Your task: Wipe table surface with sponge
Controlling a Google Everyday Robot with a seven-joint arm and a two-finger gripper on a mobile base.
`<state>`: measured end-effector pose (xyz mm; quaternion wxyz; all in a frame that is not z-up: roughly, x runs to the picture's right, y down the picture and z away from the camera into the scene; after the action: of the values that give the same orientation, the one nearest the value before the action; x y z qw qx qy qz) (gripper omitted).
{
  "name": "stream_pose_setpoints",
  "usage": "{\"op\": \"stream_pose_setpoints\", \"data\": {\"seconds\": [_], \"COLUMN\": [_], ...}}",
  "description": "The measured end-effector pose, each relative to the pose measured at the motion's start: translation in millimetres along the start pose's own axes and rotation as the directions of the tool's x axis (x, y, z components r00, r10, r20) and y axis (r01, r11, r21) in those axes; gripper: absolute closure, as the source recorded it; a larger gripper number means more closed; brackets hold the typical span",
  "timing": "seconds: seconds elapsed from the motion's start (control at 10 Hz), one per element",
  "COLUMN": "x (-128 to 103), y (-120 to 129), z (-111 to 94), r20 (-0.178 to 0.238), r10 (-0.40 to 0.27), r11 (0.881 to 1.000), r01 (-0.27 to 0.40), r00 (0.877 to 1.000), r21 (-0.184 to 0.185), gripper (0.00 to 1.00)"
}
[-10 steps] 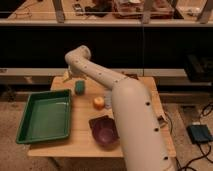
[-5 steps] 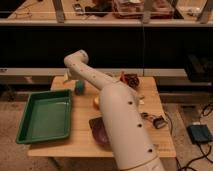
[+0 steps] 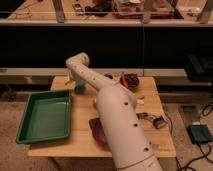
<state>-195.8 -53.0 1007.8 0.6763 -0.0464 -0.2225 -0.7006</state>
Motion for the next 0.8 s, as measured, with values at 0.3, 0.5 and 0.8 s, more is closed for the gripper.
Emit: {"op": "stream_pose_setpoints", "data": {"seconds": [0.3, 0.5, 0.8], "x": [-3.3, -6.0, -8.6], "y": [6.9, 7.6, 9.3], "z": [11.2, 19.5, 27.9], "r20": [0.025, 0.049, 0.079], "r10": [0.012, 0.015, 0.021], "r11": [1.0, 1.0, 1.0], "r01": [-0.011, -0.015, -0.021], "r00": [1.0, 0.999, 0.997], "r21": [-0.01, -0.007, 0.001], "gripper": [0.2, 0.2, 0.2]}}
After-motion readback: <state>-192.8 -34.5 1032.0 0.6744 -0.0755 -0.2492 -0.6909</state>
